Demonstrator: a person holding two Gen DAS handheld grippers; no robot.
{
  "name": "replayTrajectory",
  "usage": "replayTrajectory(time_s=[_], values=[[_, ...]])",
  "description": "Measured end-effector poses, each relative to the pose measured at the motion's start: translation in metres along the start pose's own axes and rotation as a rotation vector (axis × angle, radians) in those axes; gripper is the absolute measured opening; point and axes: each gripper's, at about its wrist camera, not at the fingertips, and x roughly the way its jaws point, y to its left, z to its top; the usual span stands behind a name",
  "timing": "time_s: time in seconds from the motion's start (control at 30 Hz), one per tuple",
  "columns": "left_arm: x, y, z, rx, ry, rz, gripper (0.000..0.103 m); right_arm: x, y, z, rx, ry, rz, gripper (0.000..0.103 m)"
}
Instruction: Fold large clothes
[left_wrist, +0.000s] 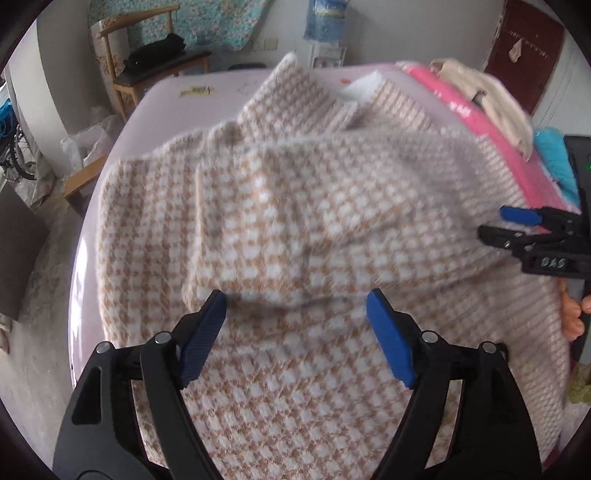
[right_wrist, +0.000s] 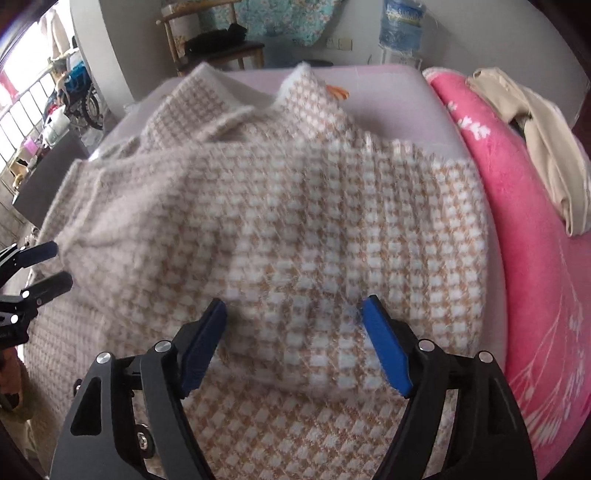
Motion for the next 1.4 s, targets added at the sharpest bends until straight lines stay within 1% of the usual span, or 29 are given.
replayTrajectory(time_s=[0.07, 0.1, 0.17, 0.2, 0.27, 0.33, 0.5, 0.6, 0.73, 0.87, 0.97, 1.13, 1.2, 1.27, 1.4], values=[[-0.003, -0.006, -0.006, 0.026, -0.018, 0.04, 0.075, -0.009, 0.001, 0.0, 0.031, 0.007, -0.006, 0.081], [-0.01, -0.008, -0.008, 0.023, -0.023, 0.043, 0.075, -0.017, 0.004, -0.001, 0.033, -0.006, 0.007, 0.081], [-0.027, -0.005, -0.014, -0.004, -0.037, 0.006, 0.076, -0.037, 0.011, -0.01, 0.016, -0.037, 0.029, 0.081], [-0.036, -0.003, -0.019, -0.016, -0.045, 0.002, 0.078, -0.047, 0.014, -0.017, 0.012, -0.051, 0.03, 0.081], [-0.052, -0.001, -0.033, -0.029, -0.051, 0.006, 0.083, -0.064, 0.018, -0.035, 0.015, -0.062, 0.054, 0.082], [-0.062, 0.002, -0.05, -0.043, -0.03, 0.01, 0.083, -0.075, 0.02, -0.054, 0.024, -0.058, 0.076, 0.085], [-0.075, 0.003, -0.094, -0.088, 0.018, 0.006, 0.083, -0.098, 0.023, -0.107, 0.048, -0.046, 0.092, 0.085], [-0.081, 0.003, -0.119, -0.105, 0.028, 0.027, 0.083, -0.113, 0.025, -0.14, 0.053, -0.049, 0.107, 0.085], [-0.089, 0.0, -0.148, -0.117, 0.027, 0.042, 0.083, -0.118, 0.029, -0.176, 0.045, -0.025, 0.102, 0.085], [-0.087, -0.004, -0.175, -0.114, 0.04, 0.064, 0.083, -0.117, 0.032, -0.202, 0.048, -0.008, 0.087, 0.085], [-0.09, -0.006, -0.189, -0.106, 0.018, 0.077, 0.084, -0.125, 0.037, -0.216, 0.039, -0.026, 0.111, 0.085], [-0.091, -0.012, -0.208, -0.078, -0.018, 0.11, 0.084, -0.137, 0.051, -0.23, -0.011, -0.051, 0.105, 0.085], [-0.093, -0.015, -0.212, -0.064, -0.036, 0.121, 0.084, -0.141, 0.057, -0.232, -0.024, -0.06, 0.121, 0.085], [-0.094, -0.014, -0.213, -0.059, -0.041, 0.114, 0.084, -0.146, 0.066, -0.231, -0.049, -0.074, 0.137, 0.085], [-0.096, -0.008, -0.21, -0.055, -0.033, 0.08, 0.084, -0.153, 0.092, -0.229, -0.127, -0.098, 0.161, 0.079]])
